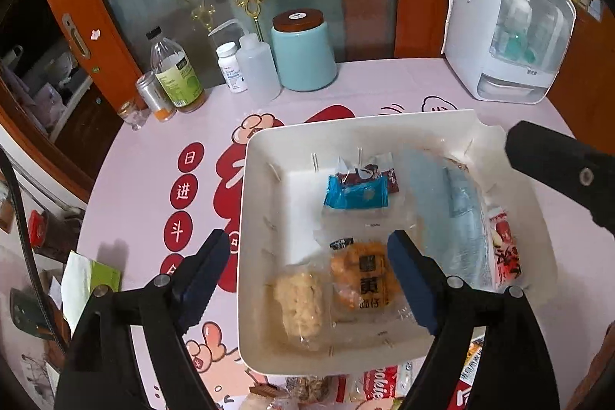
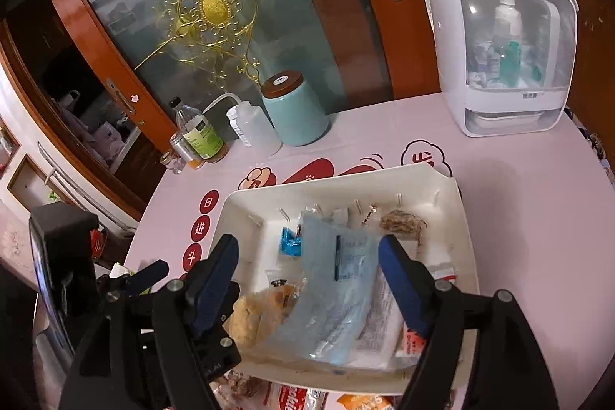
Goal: Organize snacks
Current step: 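Move both grippers back to the snacks beside the tray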
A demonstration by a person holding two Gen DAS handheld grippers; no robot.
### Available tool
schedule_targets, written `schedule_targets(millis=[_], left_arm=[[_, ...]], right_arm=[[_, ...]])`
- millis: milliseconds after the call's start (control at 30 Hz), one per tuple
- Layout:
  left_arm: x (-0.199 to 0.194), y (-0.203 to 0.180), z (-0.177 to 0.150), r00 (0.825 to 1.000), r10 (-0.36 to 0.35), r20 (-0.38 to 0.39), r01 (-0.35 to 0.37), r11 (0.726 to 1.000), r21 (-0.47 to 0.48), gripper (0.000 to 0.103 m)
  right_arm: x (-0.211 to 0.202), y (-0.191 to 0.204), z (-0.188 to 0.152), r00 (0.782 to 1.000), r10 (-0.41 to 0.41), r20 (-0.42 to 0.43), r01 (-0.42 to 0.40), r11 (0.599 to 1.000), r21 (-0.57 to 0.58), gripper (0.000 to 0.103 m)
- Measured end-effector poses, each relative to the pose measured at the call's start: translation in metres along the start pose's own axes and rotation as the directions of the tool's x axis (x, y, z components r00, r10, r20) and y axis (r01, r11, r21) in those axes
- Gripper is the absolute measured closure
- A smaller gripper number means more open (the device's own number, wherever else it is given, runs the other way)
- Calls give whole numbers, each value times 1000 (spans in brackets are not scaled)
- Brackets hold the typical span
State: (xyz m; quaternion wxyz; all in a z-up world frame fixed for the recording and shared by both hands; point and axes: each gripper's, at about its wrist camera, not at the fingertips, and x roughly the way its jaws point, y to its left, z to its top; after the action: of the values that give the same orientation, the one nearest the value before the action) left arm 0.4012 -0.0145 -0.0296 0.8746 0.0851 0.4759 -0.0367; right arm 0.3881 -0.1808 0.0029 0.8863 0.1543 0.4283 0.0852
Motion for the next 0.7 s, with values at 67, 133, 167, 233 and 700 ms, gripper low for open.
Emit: schedule_targets(millis=[67, 133, 167, 233, 700], left_arm=[[-7, 2, -1, 1000, 4, 4, -4, 1000, -3, 20], [-15, 3, -1, 1000, 1, 12, -1, 1000, -5, 20], [-20, 4, -2, 1000, 0, 15, 0, 1000, -6, 20], [-29, 6, -3, 1000, -4, 21, 4, 1000, -8, 20], [-145, 21, -36, 989, -31, 145, 30, 1000, 5, 14]], right_arm=[[-7, 1, 0, 1000, -7, 0, 7, 1000, -5, 27], [-17, 4, 0, 1000, -5, 7, 5, 1000, -11, 27], [-22, 5, -1, 1000, -5, 12, 5, 1000, -15, 27], [-37, 9, -3, 1000, -14, 27, 14, 1000, -27, 27], [-148, 31, -35, 991, -24, 129, 36, 995, -91, 27]])
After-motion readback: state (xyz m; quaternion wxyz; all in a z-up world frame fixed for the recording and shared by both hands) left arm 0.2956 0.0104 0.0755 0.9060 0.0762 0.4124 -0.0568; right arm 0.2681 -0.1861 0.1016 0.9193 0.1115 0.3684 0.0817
